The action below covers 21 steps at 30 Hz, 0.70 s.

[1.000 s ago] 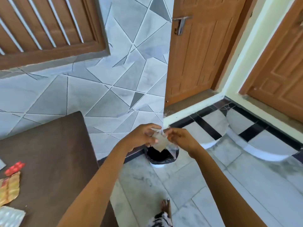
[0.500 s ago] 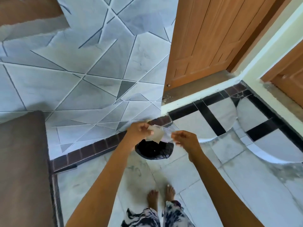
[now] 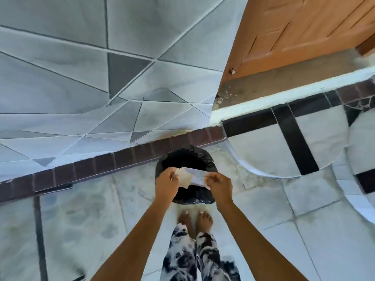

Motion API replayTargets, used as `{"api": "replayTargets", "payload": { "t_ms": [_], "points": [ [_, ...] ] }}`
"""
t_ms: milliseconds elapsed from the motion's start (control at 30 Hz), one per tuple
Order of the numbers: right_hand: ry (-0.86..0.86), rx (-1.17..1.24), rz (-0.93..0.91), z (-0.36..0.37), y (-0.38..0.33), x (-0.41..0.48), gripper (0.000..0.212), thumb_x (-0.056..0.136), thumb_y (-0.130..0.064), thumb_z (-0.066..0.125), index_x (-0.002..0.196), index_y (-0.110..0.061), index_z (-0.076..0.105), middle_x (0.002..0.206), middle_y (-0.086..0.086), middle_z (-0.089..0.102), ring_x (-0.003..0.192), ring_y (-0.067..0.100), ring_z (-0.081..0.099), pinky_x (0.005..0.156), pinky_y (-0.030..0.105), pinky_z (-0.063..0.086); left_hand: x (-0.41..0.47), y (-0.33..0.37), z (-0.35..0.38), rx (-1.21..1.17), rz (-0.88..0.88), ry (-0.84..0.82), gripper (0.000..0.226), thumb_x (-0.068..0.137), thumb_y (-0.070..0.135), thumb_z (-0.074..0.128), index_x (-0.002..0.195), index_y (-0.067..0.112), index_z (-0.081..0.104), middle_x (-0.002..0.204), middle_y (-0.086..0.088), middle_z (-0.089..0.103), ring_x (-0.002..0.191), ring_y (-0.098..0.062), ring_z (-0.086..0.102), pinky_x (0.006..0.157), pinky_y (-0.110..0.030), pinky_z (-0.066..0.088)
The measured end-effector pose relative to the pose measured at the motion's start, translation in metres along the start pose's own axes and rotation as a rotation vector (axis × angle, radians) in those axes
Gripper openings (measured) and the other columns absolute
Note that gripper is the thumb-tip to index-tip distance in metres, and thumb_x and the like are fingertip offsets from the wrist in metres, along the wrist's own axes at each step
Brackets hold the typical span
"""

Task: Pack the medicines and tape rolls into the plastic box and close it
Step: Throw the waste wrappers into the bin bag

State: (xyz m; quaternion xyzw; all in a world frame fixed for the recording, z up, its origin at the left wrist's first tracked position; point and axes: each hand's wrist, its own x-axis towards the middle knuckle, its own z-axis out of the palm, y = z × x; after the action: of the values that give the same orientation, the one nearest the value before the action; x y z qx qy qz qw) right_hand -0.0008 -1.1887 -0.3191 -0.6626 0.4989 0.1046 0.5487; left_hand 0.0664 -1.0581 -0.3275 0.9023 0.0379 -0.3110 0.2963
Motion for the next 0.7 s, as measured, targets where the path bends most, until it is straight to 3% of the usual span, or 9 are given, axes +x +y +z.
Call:
{"api": "replayTargets", "payload": {
  "t_ms": [100, 200, 267, 333, 433, 533, 600, 700],
  "points": [
    [-0.006, -0.093, -0.021, 0.041, 0.034, 0.070, 0.020, 0.087, -0.008, 0.054, 0.097, -0.007, 0.070, 0.093, 0.008, 0.068, 0.084, 0.023, 0.060, 0.074, 0.033, 0.048, 0.059, -0.034, 0.048, -0.090, -0.076, 0.055, 0.025, 0.089, 0.003, 0.050, 0.114, 0.007, 0.053, 0.108, -0.017, 0.066, 0.096, -0.033, 0.061, 0.073, -0.034, 0.048],
    [-0.017, -0.067, 0.026, 0.094, 0.073, 0.134, 0.022, 0.088, -0.006, 0.051, 0.103, -0.009, 0.066, 0.098, 0.007, 0.067, 0.091, 0.023, 0.061, 0.078, 0.033, 0.048, 0.119, -0.071, 0.100, -0.100, -0.105, 0.090, 0.012, 0.086, -0.002, 0.049, 0.095, 0.006, 0.052, 0.090, -0.020, 0.064, 0.079, -0.030, 0.058, 0.063, -0.030, 0.039],
    [-0.046, -0.003, 0.077, 0.125, 0.094, 0.164, 0.025, 0.087, -0.001, 0.048, 0.105, -0.009, 0.064, 0.104, 0.009, 0.068, 0.092, 0.022, 0.061, 0.081, 0.033, 0.049, 0.150, -0.093, 0.127, -0.097, -0.131, 0.086, 0.015, 0.087, -0.002, 0.047, 0.088, 0.002, 0.061, 0.092, -0.022, 0.067, 0.082, -0.031, 0.059, 0.063, -0.029, 0.036],
    [-0.081, 0.012, 0.134, 0.152, 0.118, 0.195, 0.028, 0.087, 0.002, 0.045, 0.105, -0.007, 0.063, 0.109, 0.013, 0.068, 0.097, 0.024, 0.061, 0.088, 0.035, 0.049, 0.181, -0.116, 0.157, -0.117, -0.200, 0.058, 0.023, 0.086, -0.003, 0.046, 0.093, -0.001, 0.068, 0.098, -0.021, 0.070, 0.090, -0.034, 0.064, 0.069, -0.030, 0.043],
    [-0.165, -0.044, 0.212, 0.179, 0.144, 0.237, 0.030, 0.087, 0.003, 0.043, 0.110, -0.003, 0.061, 0.116, 0.018, 0.064, 0.110, 0.033, 0.059, 0.096, 0.039, 0.047, 0.218, -0.139, 0.192, -0.172, -0.301, -0.070, 0.028, 0.090, -0.001, 0.046, 0.107, 0.005, 0.067, 0.105, -0.015, 0.066, 0.100, -0.028, 0.062, 0.071, -0.015, 0.046],
    [-0.295, -0.061, 0.235, 0.194, 0.161, 0.261, 0.029, 0.093, -0.006, 0.046, 0.119, 0.000, 0.057, 0.119, 0.012, 0.060, 0.119, 0.032, 0.054, 0.094, 0.035, 0.044, 0.245, -0.154, 0.222, -0.042, -0.279, -0.261, 0.032, 0.095, 0.012, 0.044, 0.122, 0.007, 0.059, 0.128, -0.017, 0.060, 0.117, -0.031, 0.057, 0.093, -0.028, 0.046],
    [-0.407, -0.151, 0.242, 0.193, 0.164, 0.267, 0.035, 0.097, -0.012, 0.041, 0.130, -0.002, 0.049, 0.134, 0.014, 0.052, 0.124, 0.028, 0.049, 0.097, 0.030, 0.041, 0.253, -0.157, 0.231, 0.020, -0.264, -0.374, 0.035, 0.097, 0.019, 0.041, 0.128, 0.007, 0.054, 0.138, -0.016, 0.053, 0.126, -0.030, 0.051, 0.103, -0.033, 0.042],
    [-0.512, -0.276, 0.245, 0.183, 0.165, 0.268, 0.048, 0.093, 0.000, 0.035, 0.139, -0.011, 0.039, 0.143, 0.017, 0.044, 0.121, 0.025, 0.046, 0.081, 0.023, 0.039, 0.258, -0.157, 0.234, 0.090, -0.218, -0.468, 0.042, 0.096, 0.021, 0.042, 0.134, 0.007, 0.048, 0.144, -0.016, 0.045, 0.133, -0.029, 0.044, 0.112, -0.037, 0.036]
  ]
}}
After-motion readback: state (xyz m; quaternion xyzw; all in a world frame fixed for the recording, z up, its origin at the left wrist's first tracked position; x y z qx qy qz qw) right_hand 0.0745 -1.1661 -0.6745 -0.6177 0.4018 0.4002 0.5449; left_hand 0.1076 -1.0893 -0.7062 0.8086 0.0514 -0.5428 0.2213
